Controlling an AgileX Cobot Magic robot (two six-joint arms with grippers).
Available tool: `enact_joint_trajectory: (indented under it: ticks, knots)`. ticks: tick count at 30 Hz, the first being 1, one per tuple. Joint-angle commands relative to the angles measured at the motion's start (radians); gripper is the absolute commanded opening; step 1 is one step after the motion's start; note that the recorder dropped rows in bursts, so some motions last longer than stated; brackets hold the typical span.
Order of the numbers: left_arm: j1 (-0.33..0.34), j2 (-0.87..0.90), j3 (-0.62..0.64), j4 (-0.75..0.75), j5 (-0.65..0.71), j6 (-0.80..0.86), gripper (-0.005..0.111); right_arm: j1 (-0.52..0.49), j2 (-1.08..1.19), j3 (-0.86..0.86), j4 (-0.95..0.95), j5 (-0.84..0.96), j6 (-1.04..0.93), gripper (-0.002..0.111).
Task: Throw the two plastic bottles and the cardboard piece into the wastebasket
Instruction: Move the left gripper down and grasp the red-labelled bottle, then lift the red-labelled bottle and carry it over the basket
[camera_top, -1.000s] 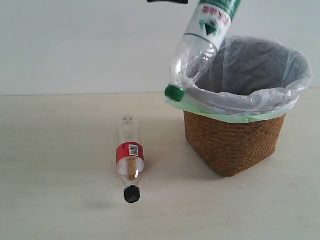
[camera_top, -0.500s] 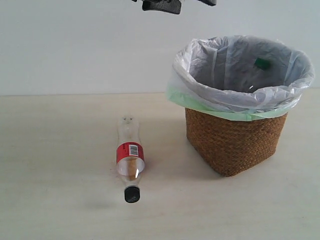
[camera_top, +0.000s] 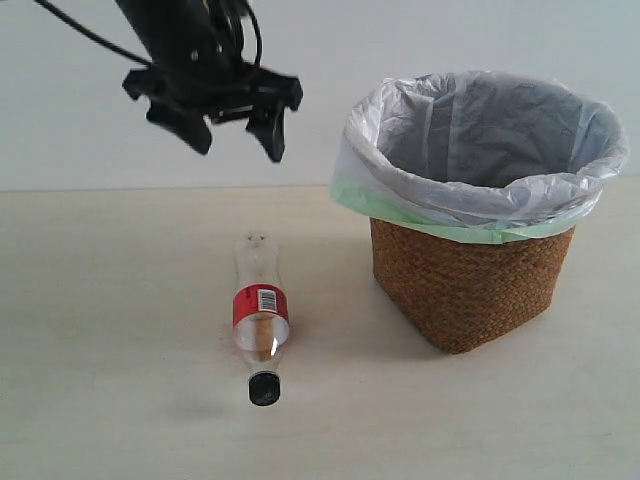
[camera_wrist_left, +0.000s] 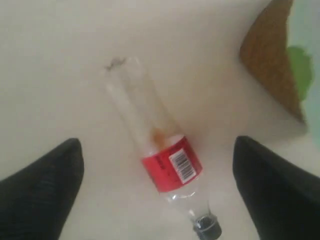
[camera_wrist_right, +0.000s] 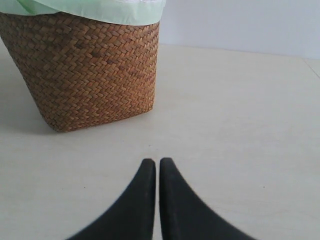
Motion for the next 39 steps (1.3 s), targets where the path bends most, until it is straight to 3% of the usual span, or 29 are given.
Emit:
enact_joint_trajectory:
  ticks: [1, 9, 22, 24, 26, 31, 35, 39]
  knots:
    - [-0.002, 0.003, 0.192, 0.03, -0.071, -0.12, 0.076, -0.005, -0.005, -0.001, 0.001, -0.004, 0.0, 0.0]
    - [-0.005, 0.007, 0.449, -0.094, -0.471, -0.142, 0.076, -0.005, -0.005, -0.001, 0.001, -0.004, 0.0, 0.0]
    - [0.006, 0.146, 0.461, -0.105, -0.558, -0.129, 0.073, -0.005, -0.005, -0.001, -0.002, -0.004, 0.0, 0.0]
    - [0.009, 0.159, 0.461, -0.105, -0.557, -0.129, 0.068, -0.005, -0.005, -0.001, -0.002, -0.004, 0.0, 0.0]
    - [0.012, 0.172, 0.461, -0.105, -0.544, -0.129, 0.054, -0.005, -0.005, -0.001, -0.002, -0.004, 0.0, 0.0]
    - [0.02, 0.171, 0.456, -0.084, -0.497, -0.126, 0.004, -0.005, -0.005, -0.001, -0.002, -0.004, 0.0, 0.0]
    - [0.022, 0.131, 0.445, 0.005, -0.431, -0.125, 0.004, -0.005, -0.005, -0.001, -0.002, -0.004, 0.0, 0.0]
    - [0.022, 0.045, 0.445, 0.272, -0.344, -0.262, 0.004, -0.005, -0.005, -0.001, -0.002, -0.004, 0.0, 0.0]
